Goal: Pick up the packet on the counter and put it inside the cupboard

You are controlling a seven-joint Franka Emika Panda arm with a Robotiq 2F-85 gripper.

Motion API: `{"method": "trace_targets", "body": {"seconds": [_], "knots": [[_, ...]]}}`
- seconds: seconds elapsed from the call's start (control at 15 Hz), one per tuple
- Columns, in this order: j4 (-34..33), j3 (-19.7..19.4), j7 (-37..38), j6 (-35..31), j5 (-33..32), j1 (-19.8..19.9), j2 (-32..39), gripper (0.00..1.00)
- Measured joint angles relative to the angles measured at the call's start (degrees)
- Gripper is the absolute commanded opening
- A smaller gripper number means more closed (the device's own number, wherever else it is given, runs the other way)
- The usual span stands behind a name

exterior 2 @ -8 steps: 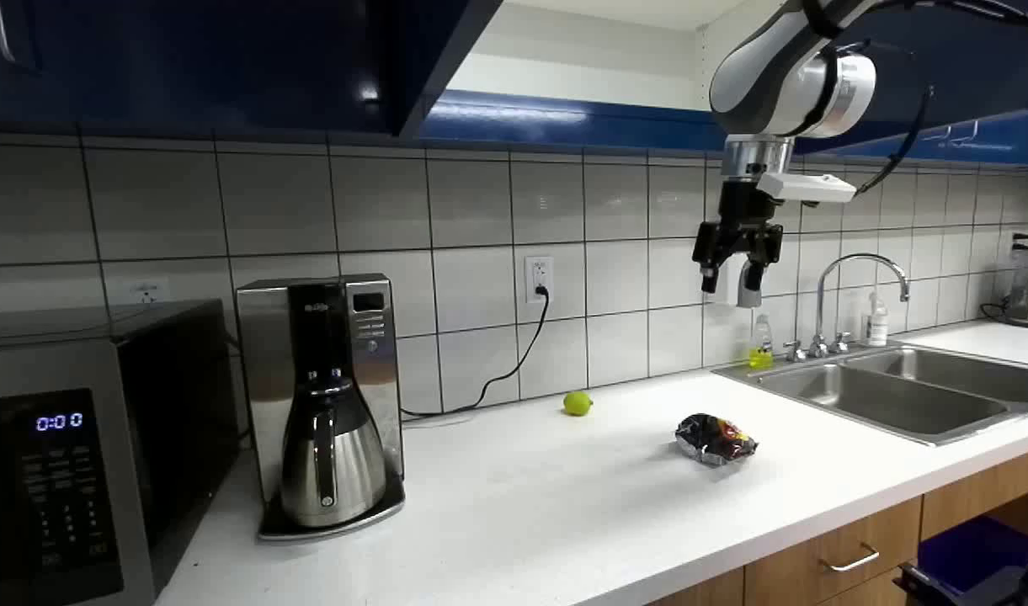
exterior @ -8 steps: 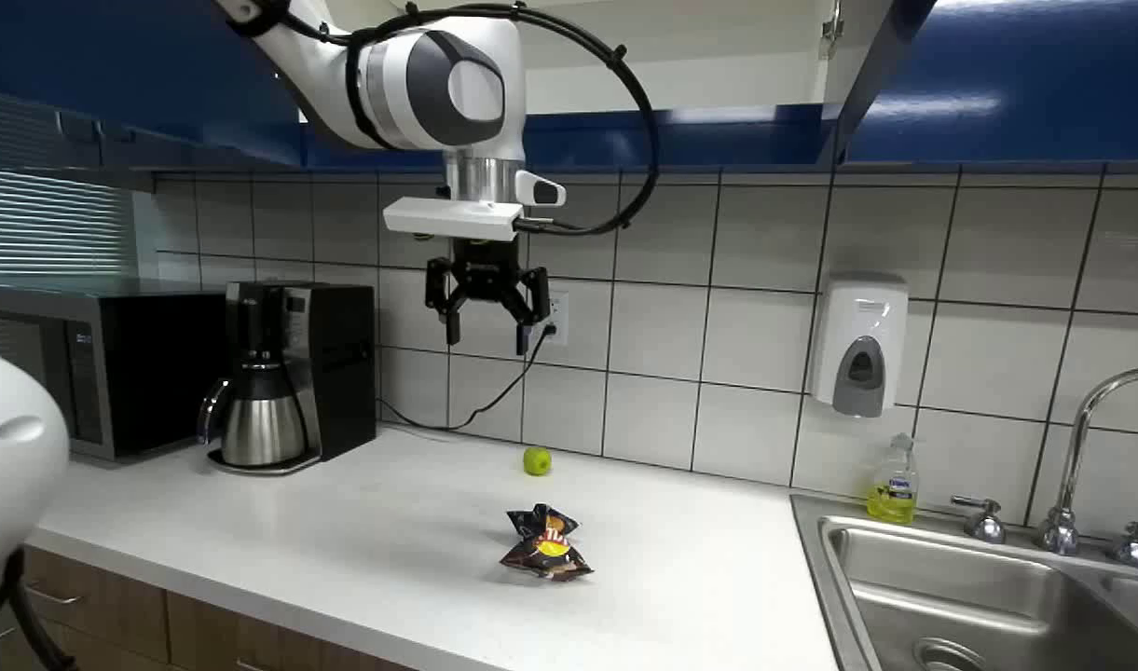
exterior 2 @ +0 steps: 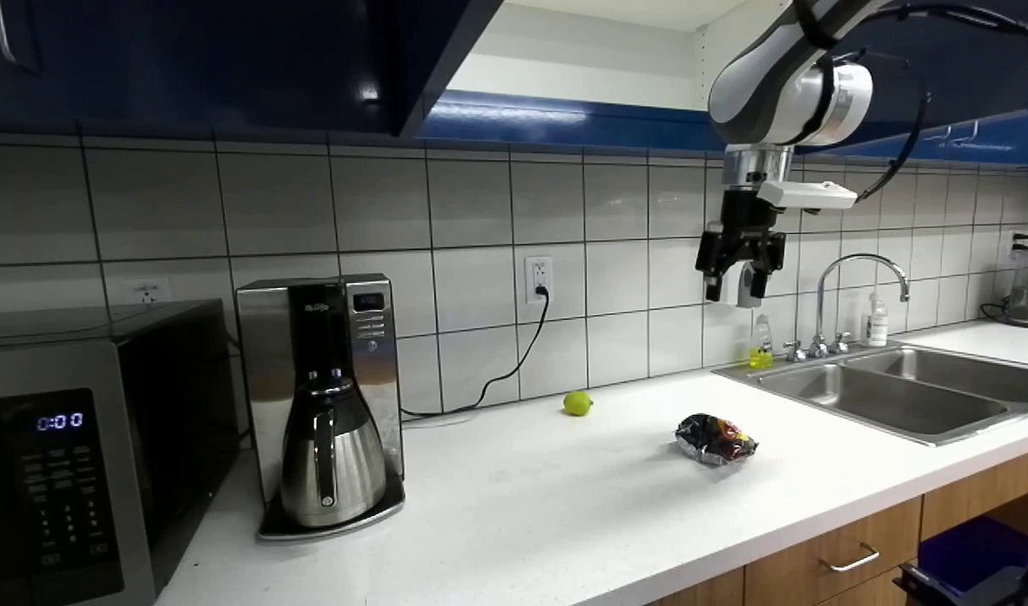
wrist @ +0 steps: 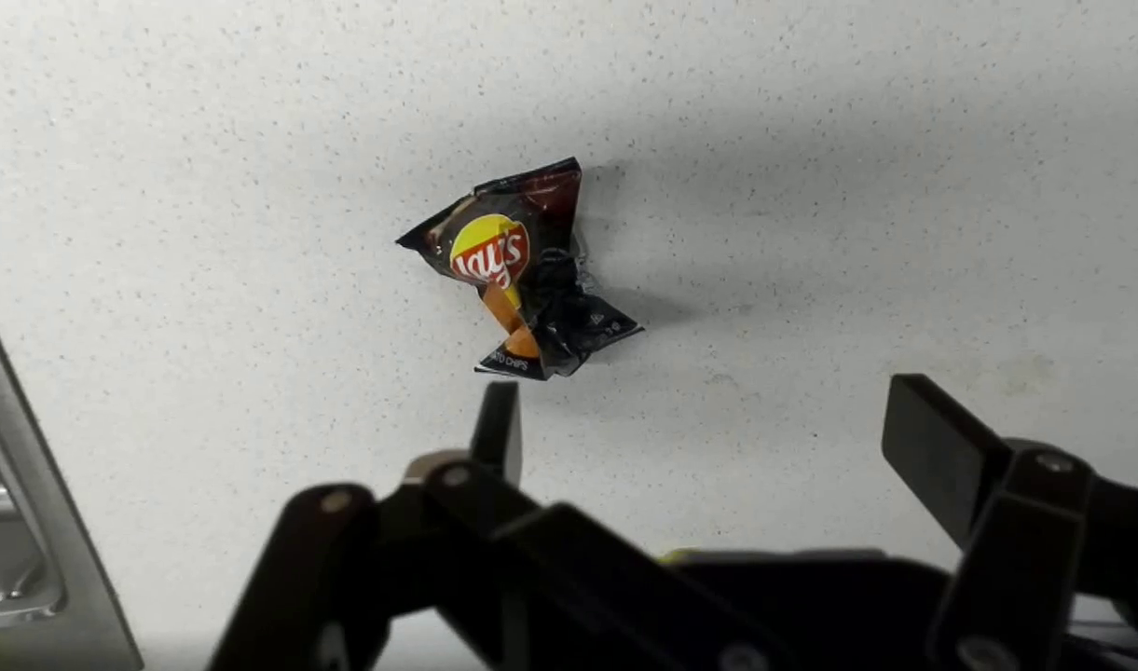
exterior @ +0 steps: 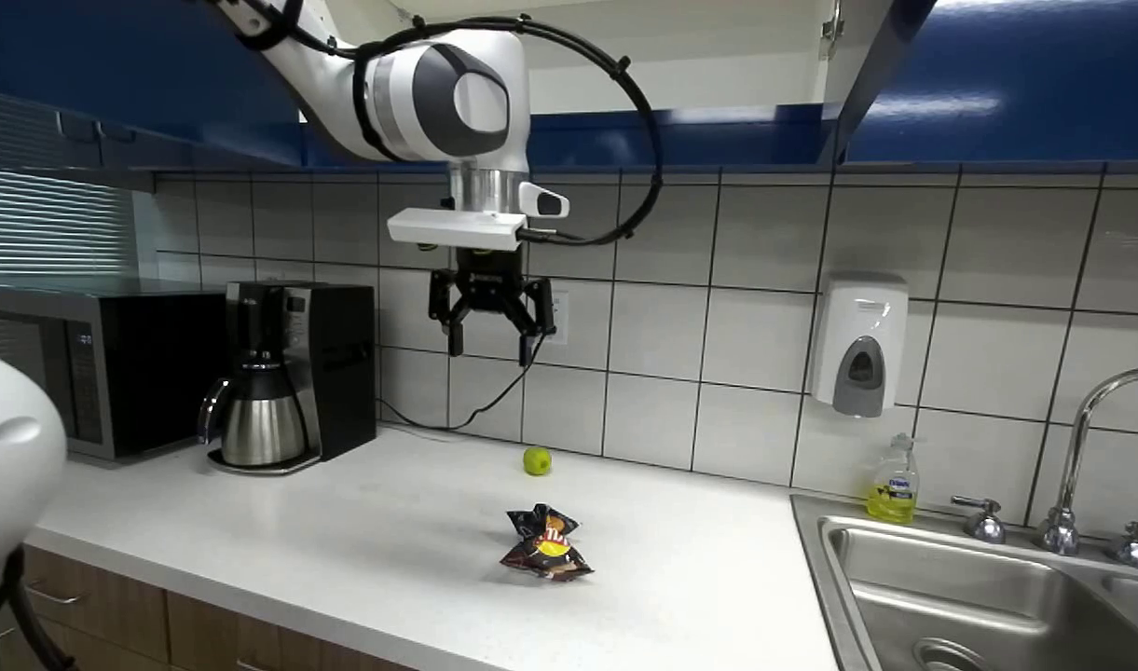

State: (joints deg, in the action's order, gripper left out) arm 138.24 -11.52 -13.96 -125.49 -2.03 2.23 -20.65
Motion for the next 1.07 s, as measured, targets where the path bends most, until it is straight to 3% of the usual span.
{"method": "trace_targets", "body": {"seconds": [0.53,1.07], "knots": [[-0.37,-0.03,1.89,-2.18,-3.86,3.8,9.97,1.0],[-4.39,-0.16,-0.46,-12.95,-2.38,4.39,23.5,1.0]]}}
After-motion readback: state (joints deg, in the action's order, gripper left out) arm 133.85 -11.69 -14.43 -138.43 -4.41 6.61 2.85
